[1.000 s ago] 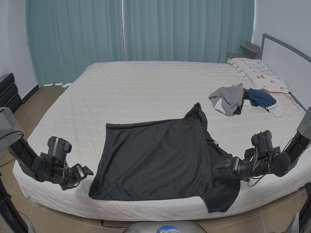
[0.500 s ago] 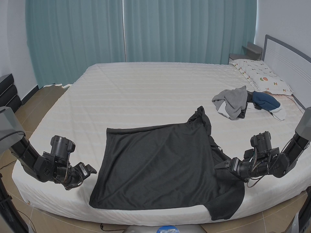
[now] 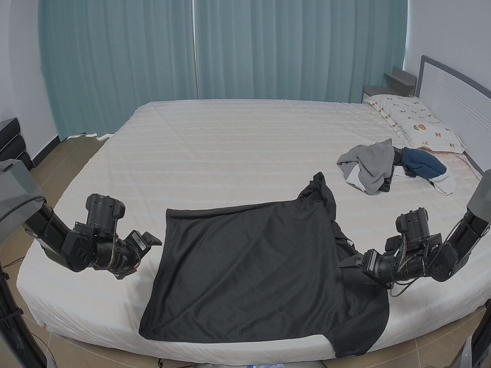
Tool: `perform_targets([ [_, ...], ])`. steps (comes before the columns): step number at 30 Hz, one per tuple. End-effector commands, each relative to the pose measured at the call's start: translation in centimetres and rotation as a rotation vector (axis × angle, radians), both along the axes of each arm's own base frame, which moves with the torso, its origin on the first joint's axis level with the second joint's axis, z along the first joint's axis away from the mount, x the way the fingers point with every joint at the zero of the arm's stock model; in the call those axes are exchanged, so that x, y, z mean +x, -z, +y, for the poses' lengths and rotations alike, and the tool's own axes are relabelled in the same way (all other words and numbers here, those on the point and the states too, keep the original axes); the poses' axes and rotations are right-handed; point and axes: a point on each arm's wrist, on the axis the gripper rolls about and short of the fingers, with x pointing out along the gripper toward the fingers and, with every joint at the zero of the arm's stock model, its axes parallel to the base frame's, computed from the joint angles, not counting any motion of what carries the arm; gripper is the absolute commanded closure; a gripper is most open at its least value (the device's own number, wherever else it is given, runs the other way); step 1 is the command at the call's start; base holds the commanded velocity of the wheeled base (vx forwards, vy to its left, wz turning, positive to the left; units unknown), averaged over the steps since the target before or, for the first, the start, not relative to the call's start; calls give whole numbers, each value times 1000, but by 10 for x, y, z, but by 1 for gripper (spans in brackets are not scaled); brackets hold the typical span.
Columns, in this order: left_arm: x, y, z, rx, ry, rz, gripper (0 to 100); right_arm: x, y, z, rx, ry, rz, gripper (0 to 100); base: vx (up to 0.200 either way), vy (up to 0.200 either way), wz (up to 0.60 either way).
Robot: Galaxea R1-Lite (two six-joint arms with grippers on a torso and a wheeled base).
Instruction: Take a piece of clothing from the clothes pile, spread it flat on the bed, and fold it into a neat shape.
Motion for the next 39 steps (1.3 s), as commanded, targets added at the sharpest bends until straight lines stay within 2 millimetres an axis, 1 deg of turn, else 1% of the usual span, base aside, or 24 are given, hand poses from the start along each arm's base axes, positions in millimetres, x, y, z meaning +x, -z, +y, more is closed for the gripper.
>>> perform_targets([
  [1, 42, 16, -6, -3, -1, -17, 0, -3, -3, 0, 3, -1, -8, 0, 0, 0, 0],
  [2, 55, 21, -7, -10, -4, -30, 0, -3, -4, -1, 3, -1, -10, 0, 0, 0, 0],
  [5, 83, 30, -10, -51, 20, -56, 0, -4, -3, -1, 2, -1, -5, 0, 0, 0, 0],
  [7, 91, 34, -11, -53, 23, -67, 0, -5, -3, -1, 2, -1, -4, 0, 0, 0, 0],
  [8, 105, 36, -13, -53, 26, -95, 0, -6, -3, -1, 1, -1, -2, 0, 0, 0, 0],
  [9, 108, 36, -13, -54, 27, -101, 0, -6, -4, -1, 2, -1, -4, 0, 0, 0, 0],
  [10, 119, 37, -15, -55, 29, -121, 0, -7, -7, -1, 8, 1, -10, 0, 0, 0, 0],
  [11, 125, 38, -16, -53, 31, -127, 0, -8, -8, -1, 13, 1, -13, 0, 0, 0, 0],
  [12, 125, 38, -16, -53, 31, -127, 0, -8, -8, -1, 13, 1, -13, 0, 0, 0, 0],
  [13, 137, 39, -16, -48, 30, -140, 0, -8, -9, -1, 24, 9, -10, 0, 0, 0, 0],
  [14, 141, 40, -16, -46, 30, -147, 0, -8, -9, 0, 26, 10, -8, 0, 0, 0, 0],
  [15, 151, 38, -11, -41, 12, -179, 0, -9, -10, 3, 32, 5, -6, 0, 0, 0, 0],
  [16, 155, 35, -7, -38, -4, -195, 0, -9, -10, 4, 34, 4, -4, 0, 0, 0, 0],
  [18, 160, 28, 1, -51, -22, -214, 0, -10, -10, 5, 33, 1, -3, 0, 0, 0, 0],
  [19, 162, 30, 1, -48, -22, -213, 0, -11, -9, 6, 35, -4, 3, 0, 0, 0, 0],
  [21, 166, 47, 0, -29, -23, -203, 0, -11, -6, 6, 41, -2, 17, 0, 0, 0, 0],
  [22, 169, 50, 0, -22, -25, -213, 0, -11, -6, 7, 47, -4, 21, 0, 0, 0, 0],
  [26, 176, 52, 1, -12, -38, -227, 0, -11, -7, 7, 56, -10, 21, 0, 0, 0, 0],
  [28, 180, 61, 0, -12, -38, -228, 0, -12, -8, 6, 61, -5, 20, 0, 0, 0, 0],
  [30, 183, 59, -1, -11, -39, -241, 0, -11, -7, 5, 60, -2, 21, 0, 0, 0, 0],
  [32, 184, 57, -2, -13, -36, -244, 0, -11, -7, 5, 60, -2, 21, 0, 0, 0, 0],
  [36, 184, 63, -3, -11, -34, -235, 0, -9, -7, 5, 59, 3, 19, 0, 0, 0, 0],
  [37, 184, 64, -3, -10, -35, -235, 100, -9, -7, 5, 60, 2, 19, 0, 0, 0, 0],
  [39, 187, 64, -3, -12, -36, -244, 100, -5, -8, 2, 63, 15, 2, 0, 0, 0, 0],
])
